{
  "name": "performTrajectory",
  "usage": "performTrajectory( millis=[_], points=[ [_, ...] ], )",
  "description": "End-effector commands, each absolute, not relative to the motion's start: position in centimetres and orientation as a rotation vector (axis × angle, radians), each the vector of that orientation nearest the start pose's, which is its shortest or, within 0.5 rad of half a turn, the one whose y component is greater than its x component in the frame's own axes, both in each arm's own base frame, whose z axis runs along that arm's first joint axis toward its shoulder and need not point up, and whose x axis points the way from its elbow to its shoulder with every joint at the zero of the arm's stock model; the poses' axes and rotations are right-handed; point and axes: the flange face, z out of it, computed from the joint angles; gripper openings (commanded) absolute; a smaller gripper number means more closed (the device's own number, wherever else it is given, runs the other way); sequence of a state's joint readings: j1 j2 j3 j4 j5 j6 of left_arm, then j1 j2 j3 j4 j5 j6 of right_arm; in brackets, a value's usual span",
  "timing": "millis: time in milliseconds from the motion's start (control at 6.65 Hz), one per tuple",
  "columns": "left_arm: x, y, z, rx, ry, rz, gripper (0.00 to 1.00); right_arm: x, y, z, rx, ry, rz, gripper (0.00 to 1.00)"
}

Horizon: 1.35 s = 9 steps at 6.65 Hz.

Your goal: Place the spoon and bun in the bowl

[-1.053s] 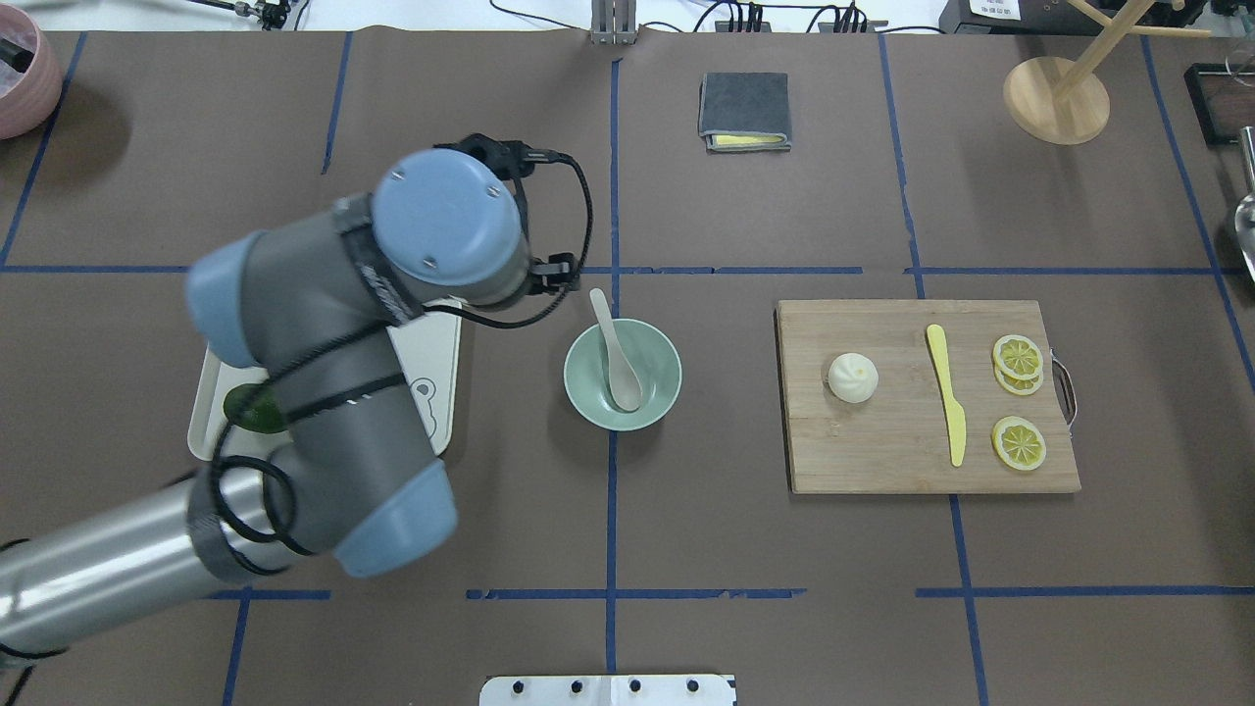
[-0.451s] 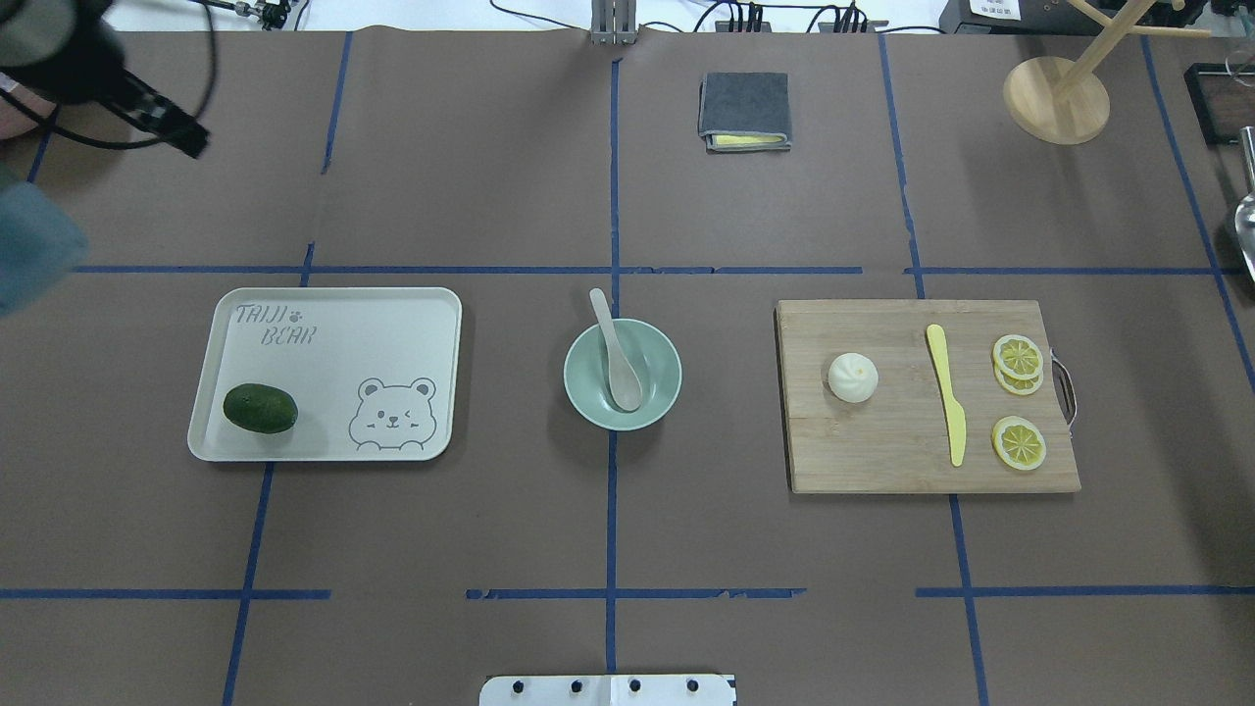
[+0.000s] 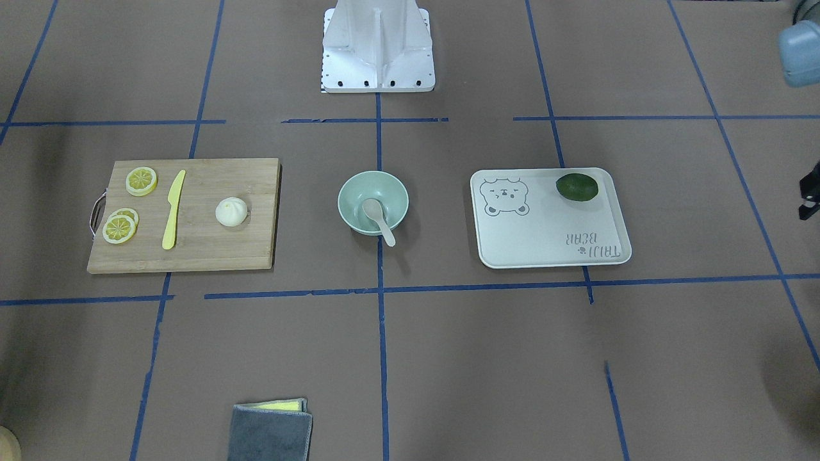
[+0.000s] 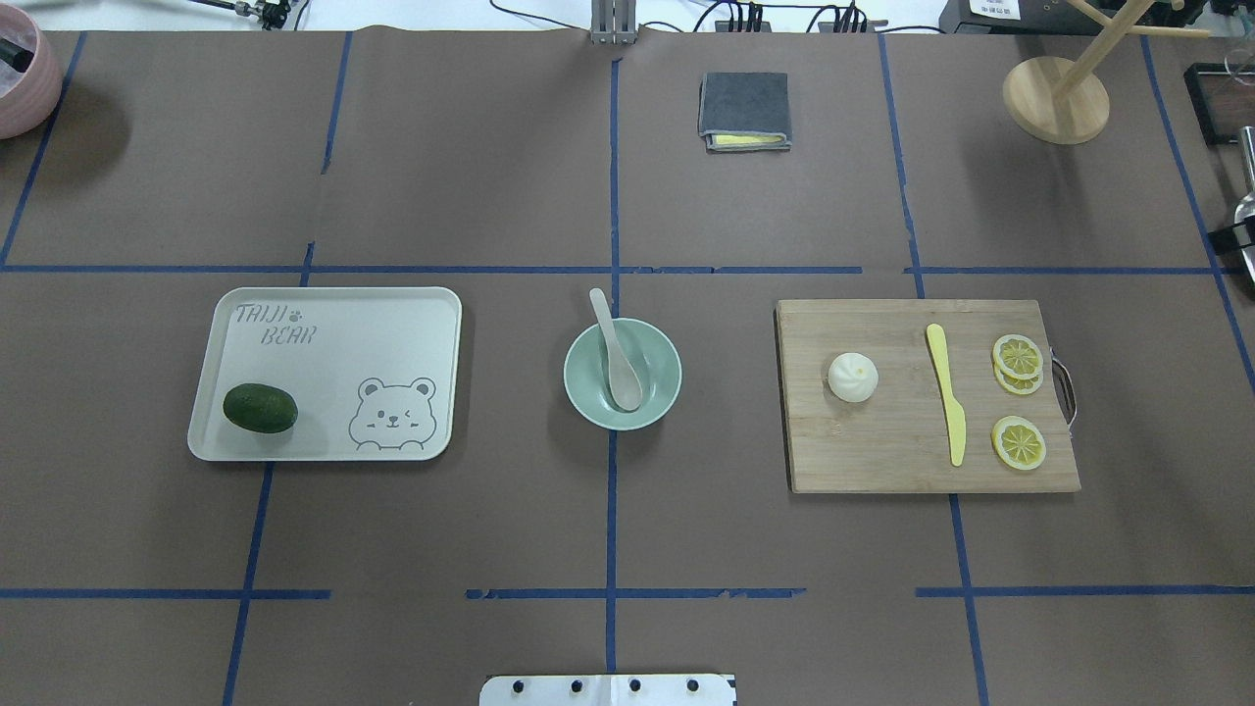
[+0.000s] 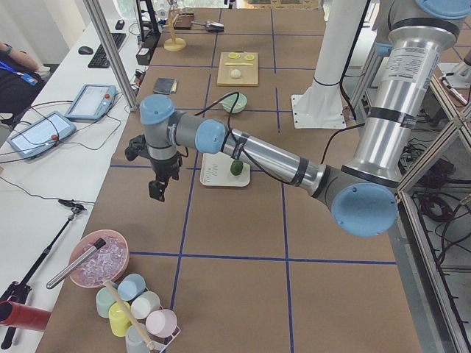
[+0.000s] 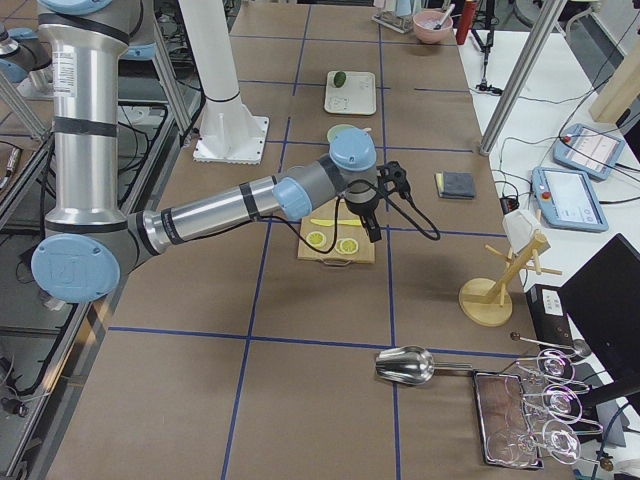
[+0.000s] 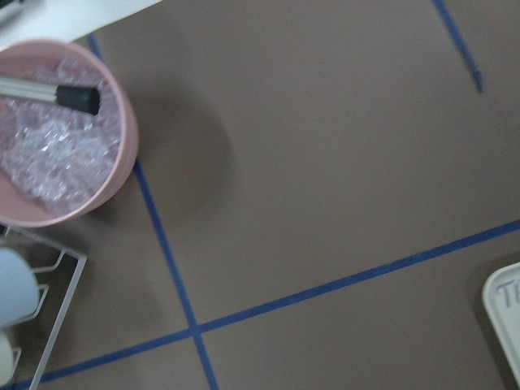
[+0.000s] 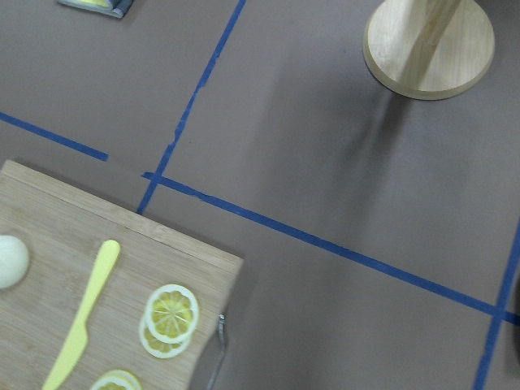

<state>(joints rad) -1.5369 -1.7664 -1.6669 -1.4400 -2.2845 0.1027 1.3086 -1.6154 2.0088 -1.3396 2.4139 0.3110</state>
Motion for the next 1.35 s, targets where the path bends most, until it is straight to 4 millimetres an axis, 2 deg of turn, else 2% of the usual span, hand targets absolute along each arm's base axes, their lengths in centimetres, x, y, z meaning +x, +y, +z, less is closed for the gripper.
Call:
performTrajectory(
  millis=[0, 150, 301, 451, 602, 752, 903, 1204],
  points=[
    [-11.8, -51.2, 59.0, 0.135, 0.789, 0.076, 1.00, -13.5, -45.7, 39.8, 0.288, -0.932, -0.197, 1.00],
    [-11.4, -49.0, 61.1, 0.100, 0.811, 0.052, 1.00, -18.1, -44.9, 39.7, 0.267, -0.888, -0.190, 1.00],
    [-11.4, -48.9, 61.3, 0.099, 0.810, 0.053, 1.00, -23.3, -44.0, 38.8, 0.270, -0.842, -0.156, 1.00],
    [-11.4, -49.0, 60.9, 0.107, 0.811, 0.055, 1.00, -28.5, -43.3, 36.7, 0.291, -0.827, -0.108, 1.00],
    [-11.4, -49.0, 60.9, 0.107, 0.811, 0.055, 1.00, -33.3, -43.4, 35.6, 0.301, -0.818, -0.111, 0.98],
    [-11.4, -49.0, 60.9, 0.107, 0.811, 0.055, 1.00, -36.5, -43.7, 34.8, 0.290, -0.824, -0.106, 0.93],
    [-11.4, -49.0, 60.9, 0.107, 0.811, 0.055, 1.00, -39.0, -43.6, 35.2, 0.297, -0.796, -0.099, 0.89],
    [-11.4, -49.0, 60.8, 0.108, 0.812, 0.056, 1.00, -40.5, -43.2, 36.7, 0.275, -0.768, -0.113, 0.80]
  ],
)
